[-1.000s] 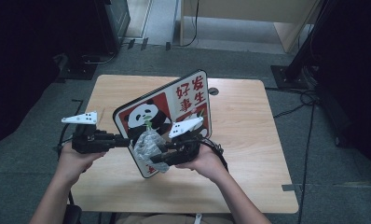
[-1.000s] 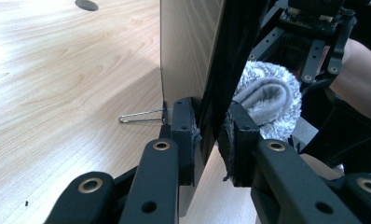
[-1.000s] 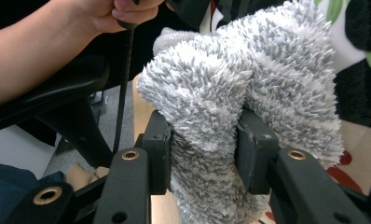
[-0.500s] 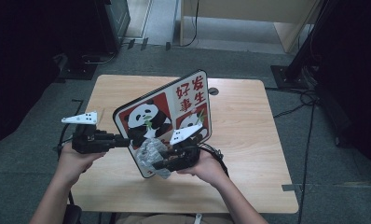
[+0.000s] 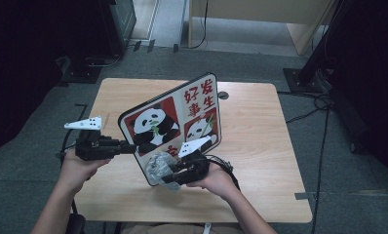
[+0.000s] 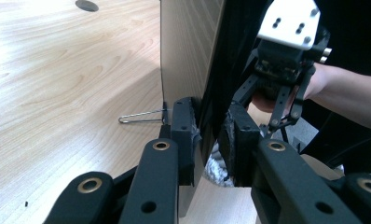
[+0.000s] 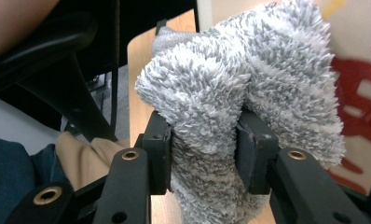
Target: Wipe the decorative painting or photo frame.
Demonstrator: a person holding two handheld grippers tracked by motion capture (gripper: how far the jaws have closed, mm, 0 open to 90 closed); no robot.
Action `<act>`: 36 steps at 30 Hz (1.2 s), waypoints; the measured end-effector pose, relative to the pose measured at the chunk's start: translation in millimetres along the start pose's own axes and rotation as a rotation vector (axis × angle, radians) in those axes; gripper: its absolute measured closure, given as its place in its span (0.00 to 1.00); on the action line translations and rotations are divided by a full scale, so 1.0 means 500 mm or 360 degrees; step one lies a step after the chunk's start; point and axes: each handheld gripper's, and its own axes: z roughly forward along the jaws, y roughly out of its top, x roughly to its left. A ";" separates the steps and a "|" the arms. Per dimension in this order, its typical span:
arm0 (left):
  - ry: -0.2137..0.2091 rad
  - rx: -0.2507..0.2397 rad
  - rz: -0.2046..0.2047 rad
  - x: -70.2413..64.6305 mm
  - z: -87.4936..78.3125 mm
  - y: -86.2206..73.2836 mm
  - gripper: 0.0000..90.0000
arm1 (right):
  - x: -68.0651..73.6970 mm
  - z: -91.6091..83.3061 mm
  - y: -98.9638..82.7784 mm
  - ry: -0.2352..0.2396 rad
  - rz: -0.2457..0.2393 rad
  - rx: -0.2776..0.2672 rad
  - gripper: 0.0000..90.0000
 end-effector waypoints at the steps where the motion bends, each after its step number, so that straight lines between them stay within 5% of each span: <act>1: 0.0000 0.0000 -0.0001 0.000 0.000 0.000 0.85 | -0.001 0.003 -0.003 0.0002 0.0002 0.0003 0.69; 15: -0.0004 -0.0018 -0.0009 -0.001 -0.002 0.002 0.83 | -0.013 0.023 -0.038 0.0037 0.0065 0.0083 0.69; 36: -0.0008 0.0007 0.0013 -0.009 -0.010 0.005 0.72 | 0.004 -0.042 -0.006 0.0034 0.0094 -0.0061 0.69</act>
